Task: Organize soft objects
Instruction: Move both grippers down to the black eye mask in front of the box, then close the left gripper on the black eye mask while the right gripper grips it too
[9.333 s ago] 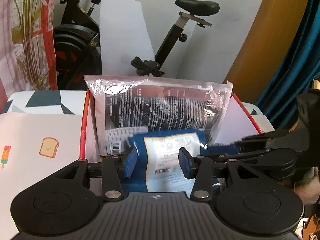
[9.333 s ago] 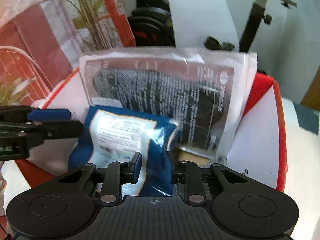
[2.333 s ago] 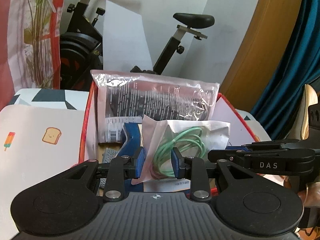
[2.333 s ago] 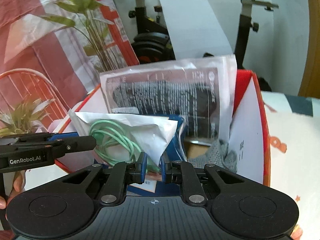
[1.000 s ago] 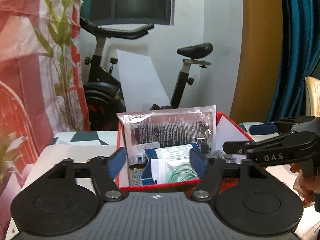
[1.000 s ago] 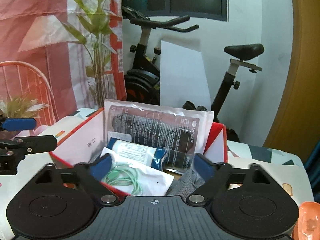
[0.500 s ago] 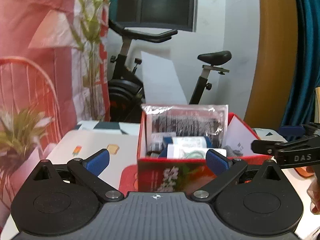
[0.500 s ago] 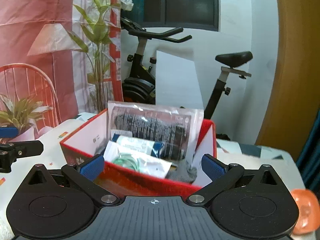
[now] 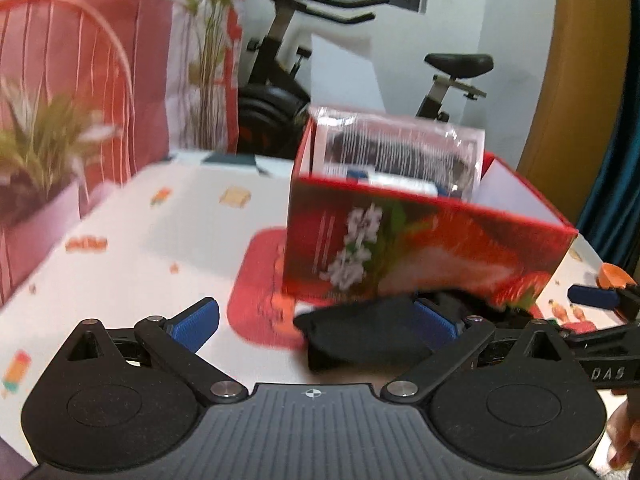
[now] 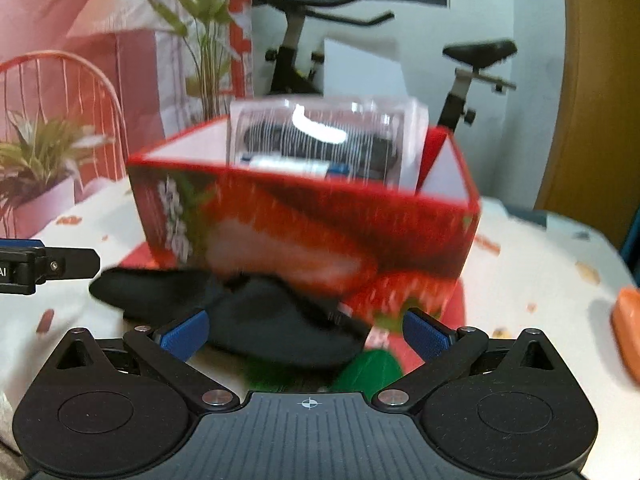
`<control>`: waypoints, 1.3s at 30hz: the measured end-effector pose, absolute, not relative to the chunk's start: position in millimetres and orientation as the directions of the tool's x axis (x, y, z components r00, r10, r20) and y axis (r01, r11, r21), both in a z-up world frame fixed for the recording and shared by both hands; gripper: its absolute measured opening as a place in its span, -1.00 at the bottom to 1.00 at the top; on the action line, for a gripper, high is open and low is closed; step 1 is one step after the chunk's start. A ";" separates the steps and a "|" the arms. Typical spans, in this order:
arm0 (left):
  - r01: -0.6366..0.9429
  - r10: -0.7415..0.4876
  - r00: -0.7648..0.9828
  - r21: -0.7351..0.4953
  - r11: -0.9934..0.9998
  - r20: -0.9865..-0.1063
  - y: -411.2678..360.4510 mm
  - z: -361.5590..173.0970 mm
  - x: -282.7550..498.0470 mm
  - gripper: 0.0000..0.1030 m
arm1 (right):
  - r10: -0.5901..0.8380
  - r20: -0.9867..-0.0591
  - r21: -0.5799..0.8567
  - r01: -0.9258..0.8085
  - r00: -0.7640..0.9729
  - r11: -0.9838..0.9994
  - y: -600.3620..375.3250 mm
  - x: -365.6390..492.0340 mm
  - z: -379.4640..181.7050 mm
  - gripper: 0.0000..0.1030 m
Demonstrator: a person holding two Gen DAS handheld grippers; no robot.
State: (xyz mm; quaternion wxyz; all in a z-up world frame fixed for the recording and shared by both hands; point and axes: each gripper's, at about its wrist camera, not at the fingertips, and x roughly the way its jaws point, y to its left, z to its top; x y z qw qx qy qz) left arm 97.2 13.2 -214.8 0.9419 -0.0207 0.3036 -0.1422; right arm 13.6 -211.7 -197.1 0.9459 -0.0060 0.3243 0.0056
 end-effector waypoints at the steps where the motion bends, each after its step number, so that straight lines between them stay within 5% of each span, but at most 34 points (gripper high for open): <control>1: 0.253 -0.279 0.772 -0.127 0.959 -0.570 13.3 -218.2 96.8 1.00 | 0.010 -0.618 -0.002 -0.015 0.786 1.000 -211.2 12.8 -201.1 0.97; 16: 0.263 -0.299 0.734 -0.152 0.953 -0.610 8.1 -239.8 102.3 0.96 | 0.001 -0.634 0.003 0.001 0.773 1.000 -220.4 38.5 -224.4 0.78; 28: 0.254 -0.362 0.675 -0.259 0.932 -0.643 12.2 -253.0 123.7 0.34 | -0.026 -0.611 -0.123 -0.062 0.791 0.991 -206.9 30.4 -238.7 0.85; 35: 0.281 -0.365 0.655 -0.235 0.930 -0.661 4.2 -265.8 129.1 -0.37 | -0.020 -0.617 -0.122 -0.071 0.787 0.990 -208.9 31.4 -238.3 0.85; 39: 0.284 -0.352 0.664 -0.213 0.935 -0.660 3.4 -268.5 126.6 -0.43 | -0.010 -0.626 -0.104 -0.071 0.779 0.992 -212.6 33.5 -234.8 0.81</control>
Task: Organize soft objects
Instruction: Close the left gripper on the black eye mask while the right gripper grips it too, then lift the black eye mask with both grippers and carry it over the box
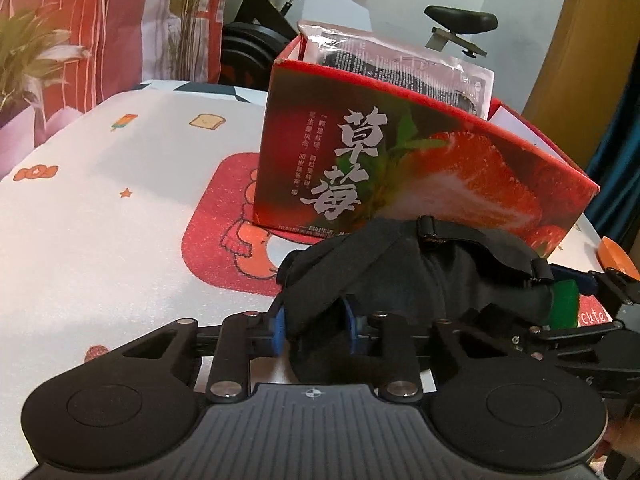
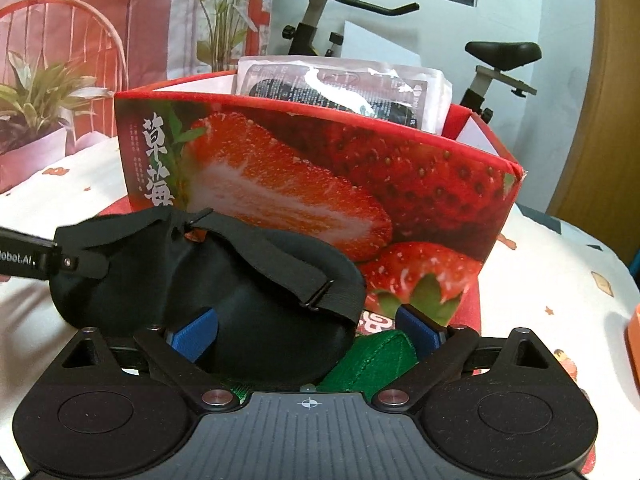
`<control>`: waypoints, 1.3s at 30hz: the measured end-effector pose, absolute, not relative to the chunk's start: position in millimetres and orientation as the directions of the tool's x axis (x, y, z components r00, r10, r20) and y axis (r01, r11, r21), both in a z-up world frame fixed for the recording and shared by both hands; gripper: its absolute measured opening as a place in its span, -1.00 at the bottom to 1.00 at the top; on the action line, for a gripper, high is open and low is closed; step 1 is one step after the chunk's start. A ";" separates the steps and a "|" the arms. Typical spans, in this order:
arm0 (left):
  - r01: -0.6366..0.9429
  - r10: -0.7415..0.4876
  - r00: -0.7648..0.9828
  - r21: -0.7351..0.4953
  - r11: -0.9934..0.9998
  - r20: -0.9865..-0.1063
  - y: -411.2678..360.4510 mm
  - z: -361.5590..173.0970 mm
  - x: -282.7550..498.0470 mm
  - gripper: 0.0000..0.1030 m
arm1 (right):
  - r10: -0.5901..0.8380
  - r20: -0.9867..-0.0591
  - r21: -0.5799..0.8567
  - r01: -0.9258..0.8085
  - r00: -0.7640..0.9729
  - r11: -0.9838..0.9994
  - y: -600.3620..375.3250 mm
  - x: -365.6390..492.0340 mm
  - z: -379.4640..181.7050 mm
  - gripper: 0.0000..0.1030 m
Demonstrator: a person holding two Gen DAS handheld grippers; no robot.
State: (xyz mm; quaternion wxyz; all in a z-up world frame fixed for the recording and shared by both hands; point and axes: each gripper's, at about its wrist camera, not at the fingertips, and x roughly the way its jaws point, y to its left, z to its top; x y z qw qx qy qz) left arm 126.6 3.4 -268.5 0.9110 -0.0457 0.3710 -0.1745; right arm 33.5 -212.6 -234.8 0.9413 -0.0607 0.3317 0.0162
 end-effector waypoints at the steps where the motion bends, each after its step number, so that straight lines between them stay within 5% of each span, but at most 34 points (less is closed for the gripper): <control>1: 0.281 -0.351 0.663 -0.215 0.935 -0.661 4.0 -269.2 126.6 -0.43 | -0.005 -0.626 -0.097 -0.071 0.779 0.993 -213.6 33.7 -233.4 0.80; 16: 0.275 -0.363 0.664 -0.238 0.931 -0.654 9.7 -279.1 123.1 -0.41 | 0.076 -0.653 -0.011 -0.110 0.754 0.994 -222.6 55.6 -213.8 0.75; 28: 0.276 -0.364 0.669 -0.238 0.931 -0.648 9.5 -280.1 121.3 -0.41 | 0.146 -0.674 0.032 -0.169 0.725 0.985 -216.4 57.5 -204.3 0.25; 33: 0.276 -0.367 0.669 -0.242 0.930 -0.647 10.4 -280.0 121.8 -0.41 | 0.140 -0.663 0.033 -0.158 0.735 0.987 -220.4 46.6 -194.0 -0.17; 39: 0.275 -0.361 0.671 -0.236 0.932 -0.647 10.0 -279.9 120.4 -0.42 | 0.171 -0.667 0.082 -0.157 0.725 0.984 -224.3 34.3 -192.0 -0.21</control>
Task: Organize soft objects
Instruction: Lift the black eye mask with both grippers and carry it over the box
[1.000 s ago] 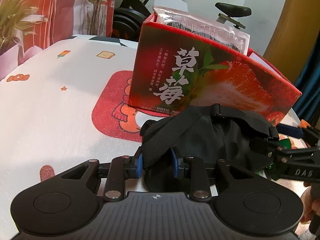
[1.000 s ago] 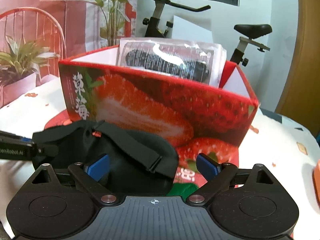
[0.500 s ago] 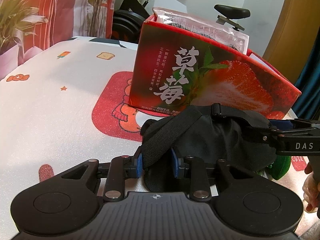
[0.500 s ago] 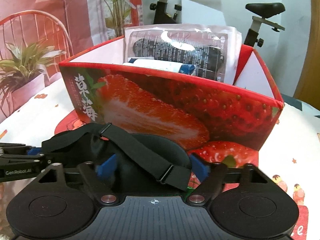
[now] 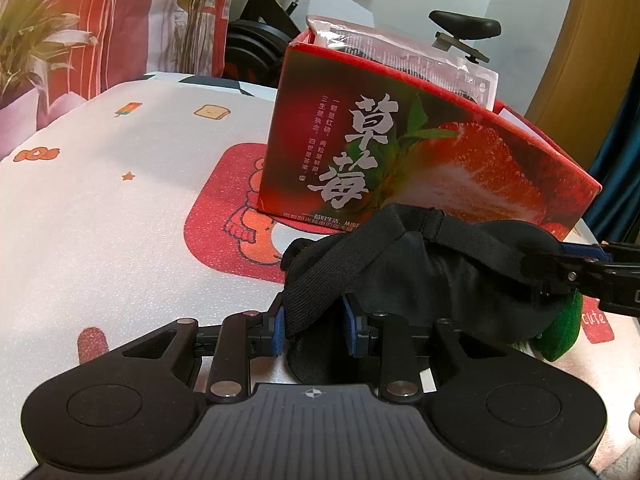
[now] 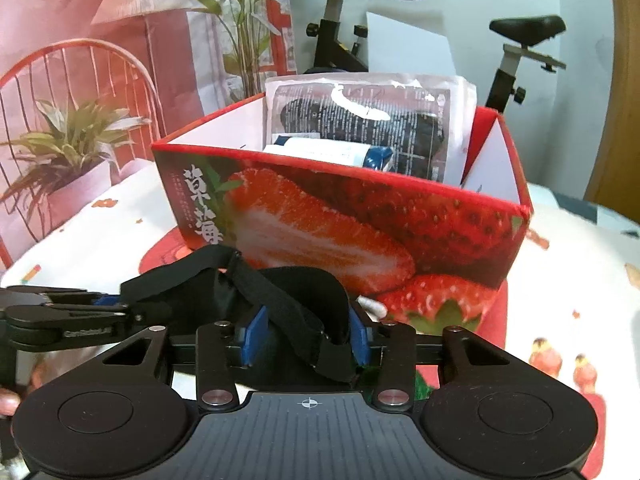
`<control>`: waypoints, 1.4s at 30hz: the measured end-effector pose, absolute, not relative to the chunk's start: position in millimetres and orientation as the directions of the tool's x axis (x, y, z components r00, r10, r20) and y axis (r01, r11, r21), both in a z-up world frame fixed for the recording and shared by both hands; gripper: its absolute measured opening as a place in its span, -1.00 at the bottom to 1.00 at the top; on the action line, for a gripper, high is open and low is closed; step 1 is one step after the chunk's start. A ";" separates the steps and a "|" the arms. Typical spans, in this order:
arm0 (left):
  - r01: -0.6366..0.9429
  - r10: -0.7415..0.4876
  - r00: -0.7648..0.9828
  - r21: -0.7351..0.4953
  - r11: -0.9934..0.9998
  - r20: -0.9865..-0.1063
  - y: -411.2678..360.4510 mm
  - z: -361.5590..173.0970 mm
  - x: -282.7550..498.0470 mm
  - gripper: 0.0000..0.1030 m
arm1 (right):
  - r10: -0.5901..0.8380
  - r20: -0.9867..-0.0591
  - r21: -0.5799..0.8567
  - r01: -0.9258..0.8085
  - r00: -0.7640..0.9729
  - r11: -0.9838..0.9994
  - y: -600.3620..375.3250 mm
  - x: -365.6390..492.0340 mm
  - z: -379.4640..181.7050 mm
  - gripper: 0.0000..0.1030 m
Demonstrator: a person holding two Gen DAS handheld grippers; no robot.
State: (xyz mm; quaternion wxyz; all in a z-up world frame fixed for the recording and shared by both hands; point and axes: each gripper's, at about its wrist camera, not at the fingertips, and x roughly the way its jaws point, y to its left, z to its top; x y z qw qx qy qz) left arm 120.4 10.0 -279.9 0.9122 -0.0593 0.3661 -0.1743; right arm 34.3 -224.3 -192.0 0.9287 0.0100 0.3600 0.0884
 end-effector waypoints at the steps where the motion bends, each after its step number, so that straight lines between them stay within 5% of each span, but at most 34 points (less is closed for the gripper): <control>1: 0.274 -0.358 0.673 -0.232 0.933 -0.647 9.4 -279.8 119.9 -0.42 | 0.176 -0.668 0.087 -0.159 0.724 0.984 -223.9 33.1 -193.0 -0.21; 6: 0.266 -0.342 0.680 -0.217 0.939 -0.648 6.3 -279.0 117.1 -0.51 | 0.138 -0.670 0.054 -0.138 0.730 0.989 -222.2 28.6 -192.0 -0.84; 12: 0.275 -0.360 0.707 -0.233 0.933 -0.609 11.3 -261.7 105.8 -0.78 | 0.149 -0.632 0.025 -0.172 0.761 0.985 -215.9 17.7 -174.3 -0.84; 42: 0.363 -0.378 0.869 -0.107 0.925 -0.320 -2.3 -126.1 122.4 -0.79 | 0.118 -0.410 -0.068 -0.160 0.905 0.985 -228.3 61.7 -64.9 -0.85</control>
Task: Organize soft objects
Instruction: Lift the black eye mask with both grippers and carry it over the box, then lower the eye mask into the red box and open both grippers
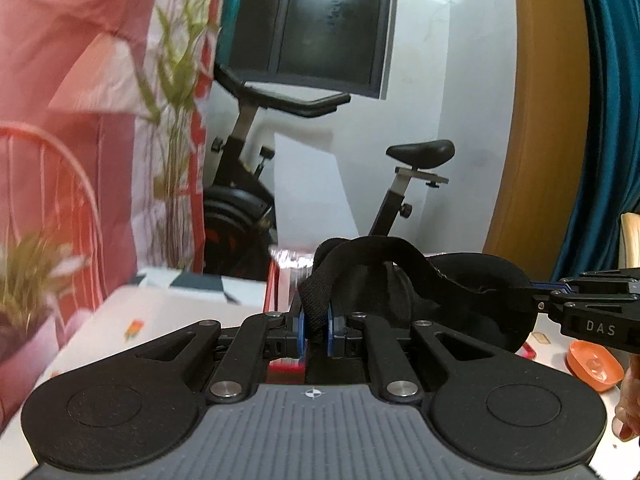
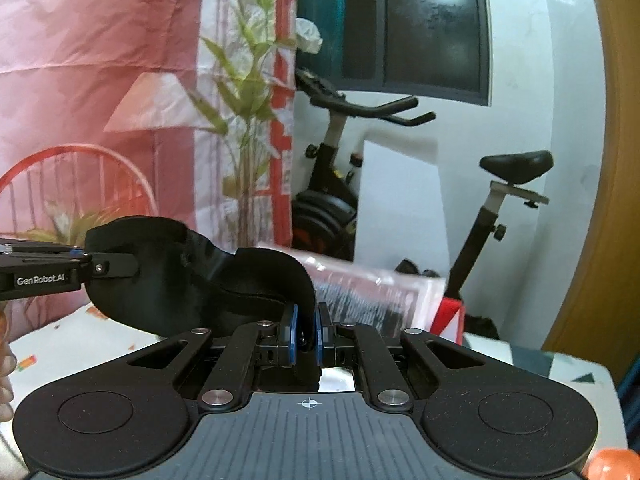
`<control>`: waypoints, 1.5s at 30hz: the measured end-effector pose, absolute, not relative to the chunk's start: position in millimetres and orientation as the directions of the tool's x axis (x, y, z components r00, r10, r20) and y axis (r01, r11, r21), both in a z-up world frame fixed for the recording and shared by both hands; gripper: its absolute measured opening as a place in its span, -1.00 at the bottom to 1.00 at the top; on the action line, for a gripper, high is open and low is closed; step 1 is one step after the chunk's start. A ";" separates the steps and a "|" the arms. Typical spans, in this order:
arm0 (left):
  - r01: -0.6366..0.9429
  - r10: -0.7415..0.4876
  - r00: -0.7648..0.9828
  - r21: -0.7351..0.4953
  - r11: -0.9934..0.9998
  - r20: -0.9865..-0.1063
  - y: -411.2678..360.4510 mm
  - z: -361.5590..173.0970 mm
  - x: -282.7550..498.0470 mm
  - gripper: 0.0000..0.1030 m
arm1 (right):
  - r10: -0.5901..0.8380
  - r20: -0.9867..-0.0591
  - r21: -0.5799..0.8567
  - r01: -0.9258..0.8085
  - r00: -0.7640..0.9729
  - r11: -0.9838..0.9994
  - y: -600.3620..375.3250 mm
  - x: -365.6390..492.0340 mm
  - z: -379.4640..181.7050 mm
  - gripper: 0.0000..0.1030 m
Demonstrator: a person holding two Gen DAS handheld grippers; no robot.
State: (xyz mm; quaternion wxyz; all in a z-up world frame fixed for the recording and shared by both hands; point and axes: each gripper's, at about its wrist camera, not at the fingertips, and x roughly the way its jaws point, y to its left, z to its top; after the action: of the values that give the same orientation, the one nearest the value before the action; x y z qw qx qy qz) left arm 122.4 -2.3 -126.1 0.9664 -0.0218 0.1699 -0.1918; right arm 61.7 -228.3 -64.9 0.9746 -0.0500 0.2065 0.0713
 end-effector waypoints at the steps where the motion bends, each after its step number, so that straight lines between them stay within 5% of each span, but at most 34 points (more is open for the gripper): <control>1: 0.368 -0.380 0.869 -0.101 0.924 -0.317 -5.3 -123.4 126.2 -0.79 | 0.110 -0.408 -0.074 -0.153 0.907 0.985 -230.5 67.3 -62.9 -0.85; 7: 0.401 -0.396 0.853 -0.057 0.914 -0.339 -29.2 -118.7 155.4 -0.79 | 0.066 -0.433 -0.100 -0.121 0.899 0.988 -243.9 97.8 -67.3 -0.84; 23: 0.439 -0.398 0.712 -0.074 0.895 -0.579 -50.1 -162.7 218.3 -0.77 | 0.076 -0.629 0.044 -0.063 0.773 0.997 -279.2 142.9 -132.4 -0.83; 31: 0.479 -0.408 0.674 -0.056 0.876 -0.616 -55.4 -168.0 223.3 -0.62 | 0.058 -0.651 0.049 -0.034 0.757 0.998 -287.4 146.0 -137.4 -0.79; 36: 0.469 -0.377 0.692 -0.014 0.883 -0.616 -54.1 -165.4 223.0 -0.19 | 0.033 -0.661 0.052 0.002 0.750 0.999 -293.8 143.8 -141.4 -0.77; 45: 0.424 -0.356 0.725 -0.026 0.905 -0.590 -46.6 -157.3 219.4 -0.15 | -0.011 -0.644 0.023 0.033 0.765 0.999 -301.0 136.0 -132.7 -0.60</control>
State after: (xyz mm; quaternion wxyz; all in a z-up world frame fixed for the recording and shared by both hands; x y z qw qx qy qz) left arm 219.4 -46.6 -157.3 0.9269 0.0556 0.3056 -0.2105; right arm 136.0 -301.0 -132.7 0.9392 0.0167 0.3427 -0.0117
